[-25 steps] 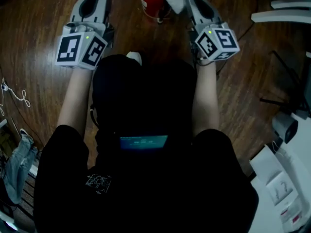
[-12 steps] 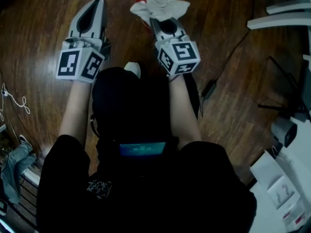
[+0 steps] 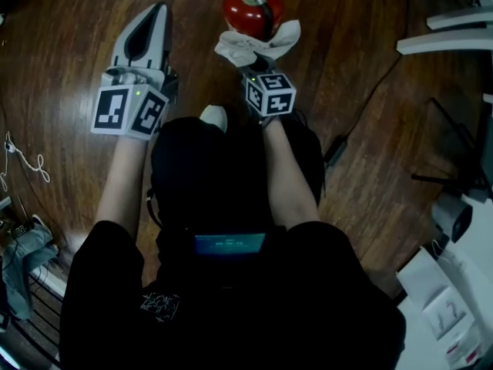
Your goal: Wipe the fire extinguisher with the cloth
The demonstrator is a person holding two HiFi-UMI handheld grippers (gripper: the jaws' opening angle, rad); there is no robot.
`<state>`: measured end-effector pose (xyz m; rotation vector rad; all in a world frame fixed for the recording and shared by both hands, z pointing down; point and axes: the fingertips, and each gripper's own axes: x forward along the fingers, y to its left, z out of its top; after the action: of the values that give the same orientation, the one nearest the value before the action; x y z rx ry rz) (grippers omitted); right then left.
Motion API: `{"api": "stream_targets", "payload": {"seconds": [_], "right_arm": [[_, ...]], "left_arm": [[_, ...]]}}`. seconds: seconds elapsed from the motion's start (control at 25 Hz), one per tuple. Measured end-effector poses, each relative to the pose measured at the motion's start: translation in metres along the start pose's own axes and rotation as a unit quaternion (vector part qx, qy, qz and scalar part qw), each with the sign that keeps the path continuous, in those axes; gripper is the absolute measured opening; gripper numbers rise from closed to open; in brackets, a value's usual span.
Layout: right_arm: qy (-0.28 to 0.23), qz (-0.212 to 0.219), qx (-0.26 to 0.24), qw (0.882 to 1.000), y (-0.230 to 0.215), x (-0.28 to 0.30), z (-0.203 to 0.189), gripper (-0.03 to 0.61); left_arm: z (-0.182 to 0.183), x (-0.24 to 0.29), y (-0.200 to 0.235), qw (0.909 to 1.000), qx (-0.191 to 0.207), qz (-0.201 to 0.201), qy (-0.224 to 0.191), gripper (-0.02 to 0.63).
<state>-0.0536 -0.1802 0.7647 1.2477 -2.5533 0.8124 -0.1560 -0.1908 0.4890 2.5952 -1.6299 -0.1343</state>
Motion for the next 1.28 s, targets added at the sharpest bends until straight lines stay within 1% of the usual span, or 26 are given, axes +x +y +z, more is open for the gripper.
{"api": "stream_targets", "payload": {"seconds": [0.16, 0.24, 0.28, 0.4, 0.52, 0.72, 0.84, 0.92, 1.04, 1.16, 1.28], "right_arm": [[0.062, -0.003, 0.008, 0.998, -0.011, 0.029, -0.039, 0.05], [0.078, -0.006, 0.006, 0.997, -0.013, 0.032, -0.046, 0.049], [0.077, -0.006, 0.002, 0.997, -0.012, 0.029, -0.043, 0.049], [0.048, 0.002, -0.009, 0.999, -0.002, 0.019, -0.021, 0.049], [0.0, 0.014, -0.018, 1.0, 0.012, 0.005, 0.012, 0.049], [-0.087, 0.047, -0.019, 0.995, 0.034, -0.049, 0.078, 0.049], [-0.11, 0.041, -0.02, 0.993, 0.035, -0.081, 0.112, 0.049], [-0.108, 0.029, -0.015, 0.994, 0.032, -0.094, 0.128, 0.049], [-0.102, 0.021, -0.002, 0.995, 0.04, -0.116, 0.156, 0.049], [-0.109, 0.026, 0.008, 0.994, 0.066, -0.152, 0.209, 0.049], [-0.128, 0.043, 0.009, 0.991, 0.106, -0.196, 0.276, 0.049]], "left_arm": [[-0.004, -0.003, 0.005, 1.0, 0.002, 0.004, 0.003, 0.002], [-0.004, -0.005, 0.006, 1.0, 0.003, 0.006, 0.005, 0.002], [-0.002, -0.006, 0.007, 1.0, 0.003, 0.007, 0.004, 0.002], [-0.001, -0.006, 0.013, 0.9999, 0.002, 0.01, 0.003, 0.002], [-0.004, -0.002, 0.02, 0.9999, -0.004, 0.01, 0.003, 0.002], [0.001, 0.006, 0.024, 0.9999, -0.01, 0.003, 0.004, 0.002], [0.011, 0.019, 0.022, 0.9998, -0.016, -0.003, 0.014, 0.002], [0.027, 0.026, 0.019, 0.9995, -0.016, -0.009, 0.026, 0.002], [0.07, 0.03, 0.011, 0.9992, -0.01, -0.013, 0.036, 0.002], [0.13, 0.029, 0.003, 0.9991, -0.009, -0.014, 0.038, 0.002], [0.2, 0.019, -0.006, 0.9992, -0.009, -0.011, 0.038, 0.002]]}}
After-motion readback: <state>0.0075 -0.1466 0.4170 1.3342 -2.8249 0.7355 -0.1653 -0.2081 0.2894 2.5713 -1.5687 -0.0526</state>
